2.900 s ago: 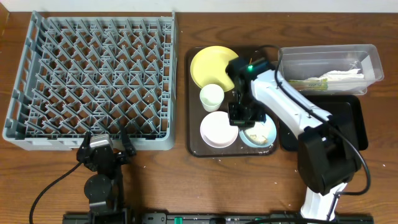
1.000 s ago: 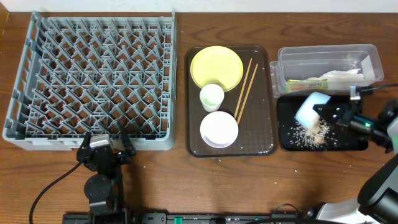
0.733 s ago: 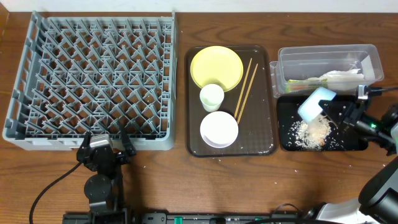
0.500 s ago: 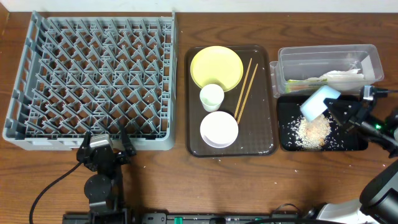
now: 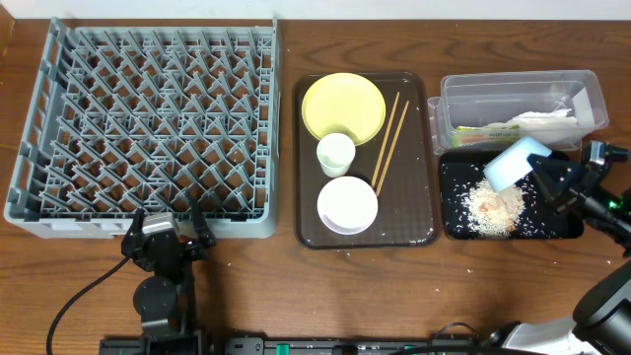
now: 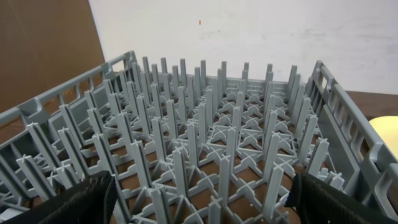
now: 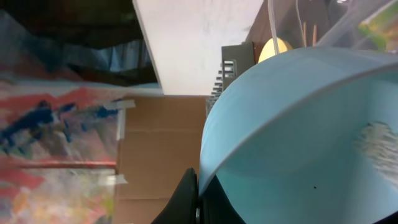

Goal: Sort waste into correct bins and load items into the dishwasher
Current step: 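Carry the blue bowl right and tip the rice onto the black tray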

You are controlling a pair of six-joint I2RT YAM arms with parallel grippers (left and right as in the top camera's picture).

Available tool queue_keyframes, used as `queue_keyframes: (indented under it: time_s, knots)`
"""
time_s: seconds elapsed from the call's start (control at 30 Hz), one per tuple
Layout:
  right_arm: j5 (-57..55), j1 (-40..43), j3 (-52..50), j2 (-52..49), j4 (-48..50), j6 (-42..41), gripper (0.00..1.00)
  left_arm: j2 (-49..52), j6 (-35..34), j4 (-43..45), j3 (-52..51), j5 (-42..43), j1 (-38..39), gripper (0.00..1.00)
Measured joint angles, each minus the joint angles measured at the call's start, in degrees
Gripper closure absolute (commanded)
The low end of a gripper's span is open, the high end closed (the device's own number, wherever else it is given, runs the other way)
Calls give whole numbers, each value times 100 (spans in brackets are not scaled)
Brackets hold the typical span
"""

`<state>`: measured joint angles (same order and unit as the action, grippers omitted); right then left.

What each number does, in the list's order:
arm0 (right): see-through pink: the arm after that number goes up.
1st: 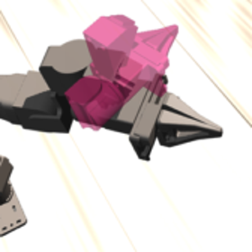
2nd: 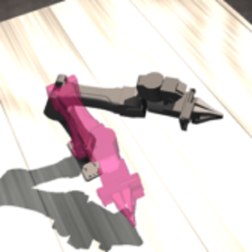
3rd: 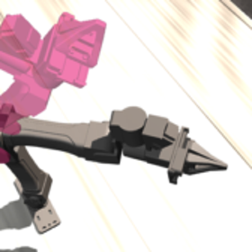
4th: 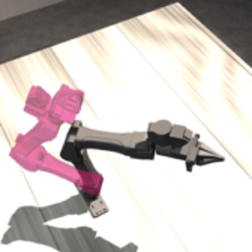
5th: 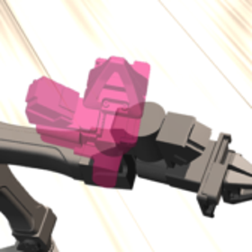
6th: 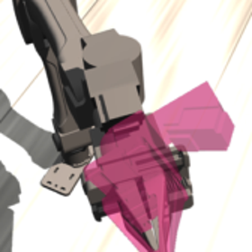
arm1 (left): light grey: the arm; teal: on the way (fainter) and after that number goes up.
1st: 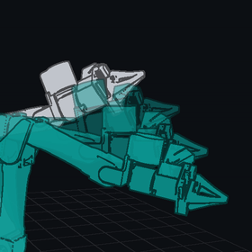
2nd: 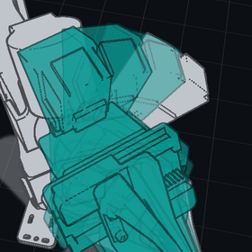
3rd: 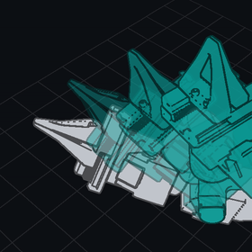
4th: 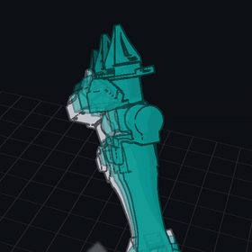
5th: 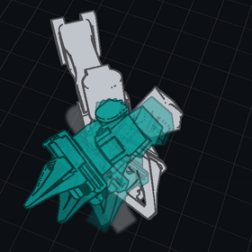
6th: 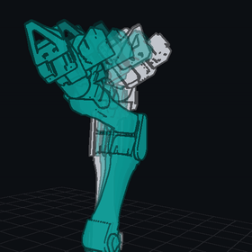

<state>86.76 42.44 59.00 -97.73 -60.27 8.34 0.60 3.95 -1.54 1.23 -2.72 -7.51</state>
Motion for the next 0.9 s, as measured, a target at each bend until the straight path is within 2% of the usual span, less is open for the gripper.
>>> queue_keyframes:
  time_s: [0.9]
  knots:
    - [-361, 122, -15, 0, 85, -229, 99, 0, 0, 0, 0, 0, 0, 8]
